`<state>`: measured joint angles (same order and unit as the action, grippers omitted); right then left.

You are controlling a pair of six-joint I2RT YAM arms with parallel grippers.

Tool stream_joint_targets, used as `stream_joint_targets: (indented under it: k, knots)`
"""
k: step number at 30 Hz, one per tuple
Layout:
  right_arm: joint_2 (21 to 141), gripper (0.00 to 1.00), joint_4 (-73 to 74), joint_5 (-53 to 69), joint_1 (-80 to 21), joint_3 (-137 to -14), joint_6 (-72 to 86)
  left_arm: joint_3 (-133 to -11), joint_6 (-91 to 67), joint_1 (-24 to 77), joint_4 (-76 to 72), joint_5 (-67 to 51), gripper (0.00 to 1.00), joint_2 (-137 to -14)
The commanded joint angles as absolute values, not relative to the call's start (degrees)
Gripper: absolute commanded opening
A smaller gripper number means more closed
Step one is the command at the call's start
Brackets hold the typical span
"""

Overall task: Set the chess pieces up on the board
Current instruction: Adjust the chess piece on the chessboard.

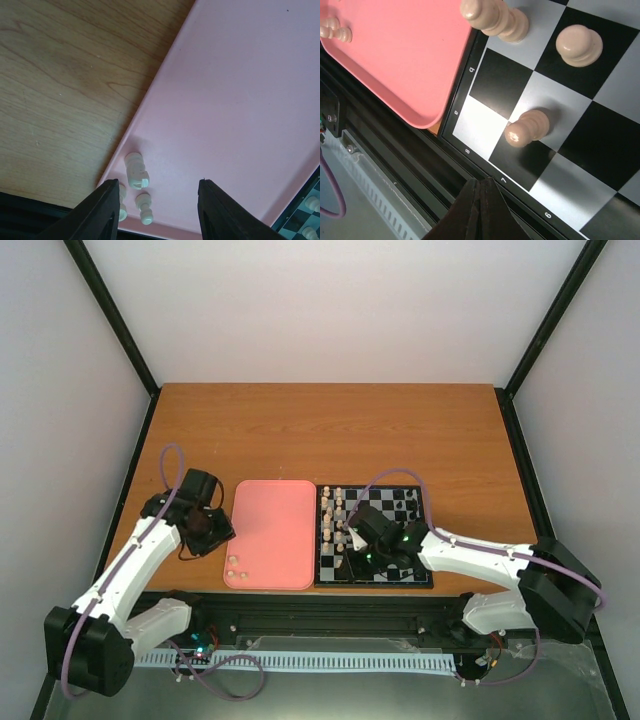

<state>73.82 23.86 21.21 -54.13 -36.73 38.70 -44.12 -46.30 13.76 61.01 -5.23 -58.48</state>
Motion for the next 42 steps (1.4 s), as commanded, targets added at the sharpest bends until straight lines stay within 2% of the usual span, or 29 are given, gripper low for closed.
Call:
stream_joint_targets:
  k: [1, 26, 33, 42]
  knots:
    - [74.49, 0.03, 20.33, 19.37, -55.28, -36.28, 40.83, -44.19, -46.08, 13.36, 62.48, -4.52, 0.46, -56.71]
    - [78.93, 0.03, 22.63, 11.02, -55.37, -40.77, 41.79, -43.47, -45.6, 13.36, 62.58, -5.25, 0.45, -54.63]
    - [78.54, 0.03, 23.62, 11.95, -55.46, -41.04, 41.79, -42.96, -45.61, 13.36, 62.68, -5.5, 0.46, -54.09]
    - [72.03, 0.03, 36.68, 11.74, -56.61, -46.0, 38.9, -43.86, -44.99, 13.36, 62.9, -6.16, 0.45, -54.36]
